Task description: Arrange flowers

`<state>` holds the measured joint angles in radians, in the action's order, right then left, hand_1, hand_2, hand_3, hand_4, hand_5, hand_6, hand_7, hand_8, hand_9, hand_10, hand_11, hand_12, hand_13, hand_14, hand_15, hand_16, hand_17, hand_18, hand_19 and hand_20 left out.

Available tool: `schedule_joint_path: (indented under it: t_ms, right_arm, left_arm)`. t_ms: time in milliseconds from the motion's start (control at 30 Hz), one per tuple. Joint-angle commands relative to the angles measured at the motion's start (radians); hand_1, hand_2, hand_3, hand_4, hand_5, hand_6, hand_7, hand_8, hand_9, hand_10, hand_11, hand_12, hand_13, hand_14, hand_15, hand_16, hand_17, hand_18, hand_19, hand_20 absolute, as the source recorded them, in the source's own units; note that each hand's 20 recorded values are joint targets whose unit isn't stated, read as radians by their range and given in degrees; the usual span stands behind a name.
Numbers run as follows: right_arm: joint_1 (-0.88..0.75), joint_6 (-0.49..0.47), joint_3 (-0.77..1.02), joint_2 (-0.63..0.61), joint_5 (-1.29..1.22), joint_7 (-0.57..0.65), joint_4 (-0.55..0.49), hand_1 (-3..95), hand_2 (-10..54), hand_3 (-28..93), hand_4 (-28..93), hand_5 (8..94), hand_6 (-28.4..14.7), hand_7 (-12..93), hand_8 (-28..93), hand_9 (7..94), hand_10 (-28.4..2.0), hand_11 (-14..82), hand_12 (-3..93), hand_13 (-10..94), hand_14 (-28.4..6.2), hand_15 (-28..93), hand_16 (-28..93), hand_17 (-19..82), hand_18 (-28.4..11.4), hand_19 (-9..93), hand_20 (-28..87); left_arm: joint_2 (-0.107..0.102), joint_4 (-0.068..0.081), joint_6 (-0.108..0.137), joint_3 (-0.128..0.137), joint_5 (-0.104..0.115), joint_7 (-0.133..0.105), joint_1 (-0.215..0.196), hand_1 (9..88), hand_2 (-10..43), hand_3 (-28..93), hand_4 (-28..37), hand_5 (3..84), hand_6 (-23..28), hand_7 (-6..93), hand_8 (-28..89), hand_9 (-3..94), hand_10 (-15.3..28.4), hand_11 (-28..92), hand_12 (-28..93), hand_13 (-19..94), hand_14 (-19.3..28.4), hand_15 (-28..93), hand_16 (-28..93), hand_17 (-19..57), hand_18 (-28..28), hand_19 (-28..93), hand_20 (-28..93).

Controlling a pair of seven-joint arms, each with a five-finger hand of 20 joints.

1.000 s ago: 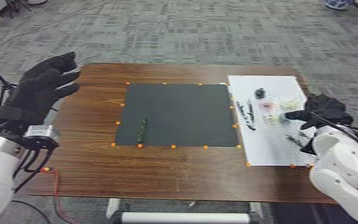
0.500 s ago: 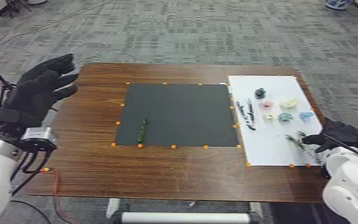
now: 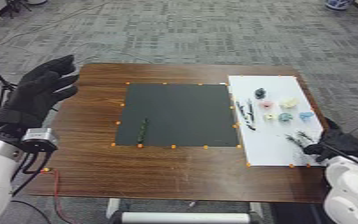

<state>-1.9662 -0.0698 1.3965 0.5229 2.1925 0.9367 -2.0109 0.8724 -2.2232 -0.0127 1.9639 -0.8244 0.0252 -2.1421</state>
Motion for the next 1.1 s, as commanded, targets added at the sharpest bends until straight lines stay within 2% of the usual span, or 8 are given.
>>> schedule_joint_path:
  t_ms: [33,100,167,600,733,867,1000,1100]
  right_arm:
    - [0.009,0.034,-0.040,0.002,0.029,-0.003,0.023,33.8,-9.0,82,-25,69.4,-1.9,45,17,70.5,-12.3,67.8,63.0,66,-13.9,84,52,41,-23.9,93,60]
    - [0.005,0.046,-0.031,0.003,0.029,-0.008,0.015,42.3,-7.8,82,-26,71.0,-0.9,48,21,71.9,-11.4,68.0,62.6,68,-13.2,84,52,42,-23.4,93,60]
    - [0.011,0.092,-0.039,-0.003,0.049,-0.012,0.009,43.9,-6.7,82,-27,71.4,-0.9,49,22,72.7,-11.2,68.3,62.5,68,-12.9,84,52,43,-23.3,93,61]
    - [0.253,0.371,-0.213,-0.027,0.102,-0.062,-0.082,38.3,-7.7,87,-16,73.4,0.3,54,28,77.3,-10.2,72.0,61.9,74,-11.6,86,52,49,-23.3,93,68]
    - [0.450,0.398,-0.402,0.033,0.062,-0.091,-0.082,37.8,-8.4,87,-15,74.0,0.7,54,28,78.0,-9.9,72.1,61.9,75,-11.1,86,52,50,-23.0,93,69]
    - [0.604,0.391,-0.558,0.141,0.009,-0.123,-0.055,37.7,-8.7,87,-15,75.0,1.2,54,28,80.0,-9.0,71.4,61.8,76,-10.5,86,52,52,-22.8,93,70]
    - [0.671,0.347,-0.648,0.246,-0.013,-0.143,-0.016,37.5,-8.7,87,-15,75.7,1.7,53,29,81.1,-8.9,70.8,62.1,77,-10.3,86,51,53,-22.8,93,70]
    - [0.721,0.313,-0.703,0.323,-0.025,-0.151,0.041,37.1,-8.6,87,-15,76.0,1.8,53,29,81.6,-8.7,70.5,62.2,77,-10.3,86,51,53,-22.7,93,70]
  left_arm:
    - [0.005,-0.005,0.010,0.005,0.000,0.001,-0.010,25.9,-5.5,68,-26.8,22.5,1.2,20.4,-10,15.9,9.0,22,20,7,11.9,43,-4,-10.7,18.9,39,12]
    - [0.006,-0.006,0.010,0.010,0.001,0.001,-0.013,25.9,-5.4,68,-26.8,22.5,1.2,20.4,-10,15.9,9.0,22,20,7,11.9,43,-4,-10.7,18.9,39,12]
    - [0.006,-0.009,0.012,0.017,0.000,0.000,-0.018,25.9,-5.3,68,-26.8,22.5,1.3,20.3,-10,15.9,9.0,22,20,7,11.9,43,-4,-10.6,18.9,39,12]
    - [-0.002,-0.010,0.022,0.025,0.000,-0.001,-0.015,25.8,-4.9,68,-26.6,22.5,1.2,20.3,-10,15.8,9.0,22,20,7,11.9,43,-4,-10.6,18.9,39,12]
    - [-0.005,-0.008,0.021,0.030,0.001,0.003,-0.009,25.8,-5.0,68,-26.5,22.5,1.3,20.4,-10,15.9,9.1,22,20,7,11.9,43,-4,-10.6,18.9,39,12]
    - [-0.009,-0.003,0.016,0.017,0.002,0.007,0.008,25.9,-4.9,68,-26.5,22.5,1.3,20.3,-10,16.0,9.1,22,20,7,11.9,43,-4,-10.6,18.9,39,12]
    - [-0.014,0.008,0.008,-0.009,0.002,0.013,0.039,26.1,-4.7,68,-26.6,22.5,1.3,20.2,-10,15.9,9.1,22,20,7,11.9,43,-4,-10.7,19.0,39,12]
    - [-0.017,0.008,0.012,-0.009,0.002,0.013,0.039,26.0,-4.6,68,-26.4,22.5,1.3,20.3,-10,16.0,9.2,22,20,7,11.9,43,-4,-10.7,19.0,39,12]
